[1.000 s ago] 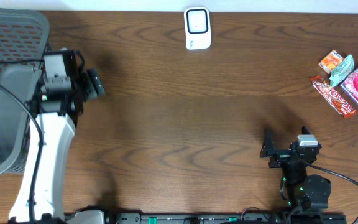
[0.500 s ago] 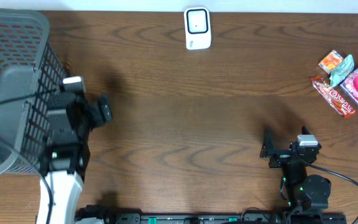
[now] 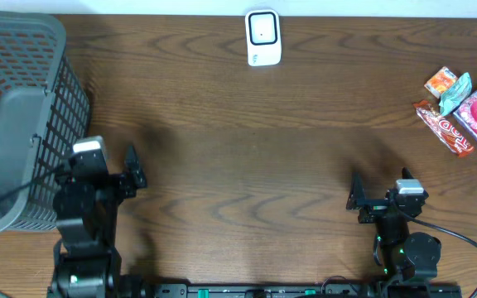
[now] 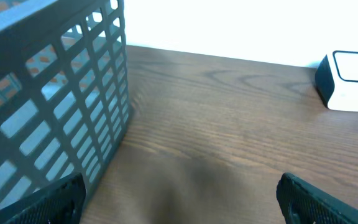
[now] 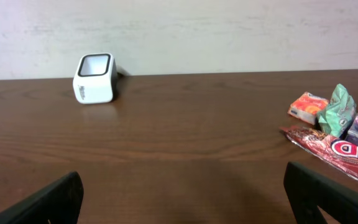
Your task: Scan the item barcode
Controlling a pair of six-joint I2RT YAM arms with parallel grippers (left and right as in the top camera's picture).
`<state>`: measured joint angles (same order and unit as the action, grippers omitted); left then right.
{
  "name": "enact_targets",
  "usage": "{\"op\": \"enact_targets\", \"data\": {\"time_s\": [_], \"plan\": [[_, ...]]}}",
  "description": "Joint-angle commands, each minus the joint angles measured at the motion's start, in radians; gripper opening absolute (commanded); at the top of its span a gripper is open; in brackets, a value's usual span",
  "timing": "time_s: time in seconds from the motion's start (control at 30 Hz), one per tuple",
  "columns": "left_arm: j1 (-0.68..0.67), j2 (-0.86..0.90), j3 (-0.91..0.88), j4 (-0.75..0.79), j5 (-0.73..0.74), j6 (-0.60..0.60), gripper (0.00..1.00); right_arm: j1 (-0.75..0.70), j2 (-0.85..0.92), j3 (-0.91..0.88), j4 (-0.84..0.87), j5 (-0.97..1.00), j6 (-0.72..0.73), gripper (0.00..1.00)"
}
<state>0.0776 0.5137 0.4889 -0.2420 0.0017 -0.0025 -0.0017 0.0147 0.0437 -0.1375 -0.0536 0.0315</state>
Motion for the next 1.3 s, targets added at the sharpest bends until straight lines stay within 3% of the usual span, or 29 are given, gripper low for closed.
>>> {"op": "enact_targets", "data": {"time_s": [0.0, 0.17, 0.43, 1.27], "plan": [[0.004, -0.050, -0.071, -0.002, 0.010, 0.006, 0.98, -0.005, -0.007, -0.009, 0.001, -0.002, -0.021, 0.99], [0.005, -0.109, -0.168, 0.014, 0.009, 0.007, 0.98, -0.005, -0.007, -0.009, 0.001, -0.002, -0.021, 0.99], [0.004, -0.221, -0.286, 0.193, 0.009, 0.010, 0.98, -0.005, -0.007, -0.009, 0.001, -0.002, -0.021, 0.99], [-0.007, -0.367, -0.426, 0.374, 0.010, 0.009, 0.98, -0.005, -0.007, -0.009, 0.001, -0.002, -0.021, 0.99]]}}
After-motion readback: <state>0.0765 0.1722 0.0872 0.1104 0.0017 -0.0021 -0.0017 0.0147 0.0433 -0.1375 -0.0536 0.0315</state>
